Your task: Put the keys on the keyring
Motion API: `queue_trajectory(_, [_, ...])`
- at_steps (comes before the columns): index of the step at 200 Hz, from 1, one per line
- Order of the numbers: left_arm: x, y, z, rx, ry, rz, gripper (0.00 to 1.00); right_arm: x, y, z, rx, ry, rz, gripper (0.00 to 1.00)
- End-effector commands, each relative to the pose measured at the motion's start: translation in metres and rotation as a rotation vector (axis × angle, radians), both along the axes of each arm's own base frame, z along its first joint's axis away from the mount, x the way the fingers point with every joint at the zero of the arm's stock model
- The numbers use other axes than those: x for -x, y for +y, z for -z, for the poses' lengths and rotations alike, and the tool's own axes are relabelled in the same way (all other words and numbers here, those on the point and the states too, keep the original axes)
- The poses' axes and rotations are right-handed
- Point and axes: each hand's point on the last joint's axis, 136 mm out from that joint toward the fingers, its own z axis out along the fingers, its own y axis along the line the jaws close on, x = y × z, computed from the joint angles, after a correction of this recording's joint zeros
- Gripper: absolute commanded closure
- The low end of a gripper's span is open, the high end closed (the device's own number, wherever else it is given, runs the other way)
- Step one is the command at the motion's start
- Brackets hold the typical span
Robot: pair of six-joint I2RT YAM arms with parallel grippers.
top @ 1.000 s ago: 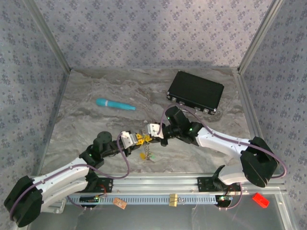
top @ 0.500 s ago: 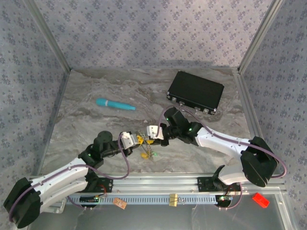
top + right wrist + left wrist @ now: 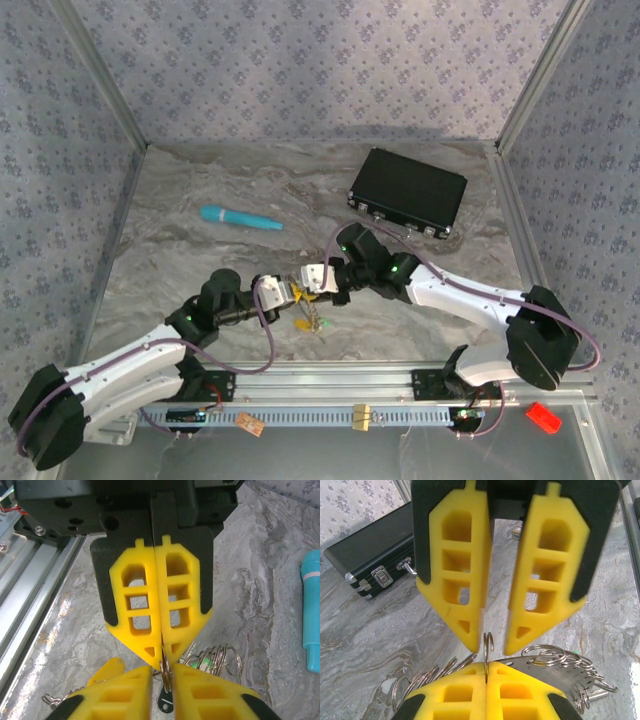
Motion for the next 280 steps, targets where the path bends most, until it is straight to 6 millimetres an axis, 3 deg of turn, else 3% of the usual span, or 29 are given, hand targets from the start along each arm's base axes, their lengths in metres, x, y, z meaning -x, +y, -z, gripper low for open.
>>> queue_trajectory(1, [0.001, -0.006, -0.023, 0.035, -0.055, 0.031, 1.0, 0.0, 0.003, -0.005, 0.008, -0.002, -0.009, 0.89])
queue_trajectory(23, [0.001, -0.006, -0.023, 0.035, -0.055, 0.03, 1.0, 0.0, 0.002, -0.001, 0.03, 0.002, -0.012, 1.0])
queue_trajectory(42, [0.0, -0.006, -0.023, 0.034, -0.053, 0.026, 1.0, 0.003, 0.003, -0.001, 0.027, 0.012, -0.022, 1.0])
queue_trajectory(65, [-0.002, -0.006, -0.019, 0.033, -0.045, 0.012, 0.88, 0.007, 0.006, -0.003, 0.0, 0.035, -0.034, 1.0])
queue_trajectory(94, [-0.004, -0.008, -0.016, 0.044, -0.036, 0.005, 0.85, 0.01, 0.01, -0.005, -0.023, 0.046, -0.039, 1.0])
queue_trajectory(128, [-0.005, -0.008, -0.016, 0.045, -0.038, 0.005, 0.87, 0.011, 0.01, -0.004, -0.027, 0.056, -0.038, 1.0])
queue_trajectory(148, [-0.004, -0.008, -0.015, 0.042, -0.036, 0.007, 1.0, 0.011, 0.01, -0.007, -0.036, 0.054, -0.034, 1.0])
queue_trajectory(183, [-0.003, -0.005, -0.017, 0.039, -0.045, 0.0, 1.0, 0.004, 0.002, -0.01, -0.047, 0.046, 0.002, 1.0])
queue_trajectory(187, [-0.004, -0.005, -0.018, 0.038, -0.049, -0.002, 1.0, 0.001, 0.0, -0.012, -0.053, 0.044, 0.014, 0.94])
queue_trajectory(195, [-0.004, -0.004, -0.019, 0.034, -0.053, -0.005, 1.0, -0.002, -0.003, -0.015, -0.067, 0.044, 0.034, 0.72])
queue_trajectory(201, [-0.004, -0.003, -0.02, 0.032, -0.058, -0.007, 1.0, -0.005, -0.007, -0.017, -0.081, 0.046, 0.047, 0.65])
queue_trajectory(224, [-0.009, 0.0, -0.028, 0.021, -0.073, -0.037, 1.0, -0.018, -0.02, -0.036, -0.181, 0.045, 0.128, 0.63])
queue_trajectory(240, [-0.015, 0.004, -0.035, 0.013, -0.084, -0.079, 1.0, -0.039, -0.031, -0.048, -0.254, 0.035, 0.263, 0.63])
queue_trajectory(280, [-0.047, 0.03, -0.067, 0.013, -0.114, -0.322, 1.0, -0.076, -0.06, -0.067, -0.384, -0.034, 0.558, 0.64])
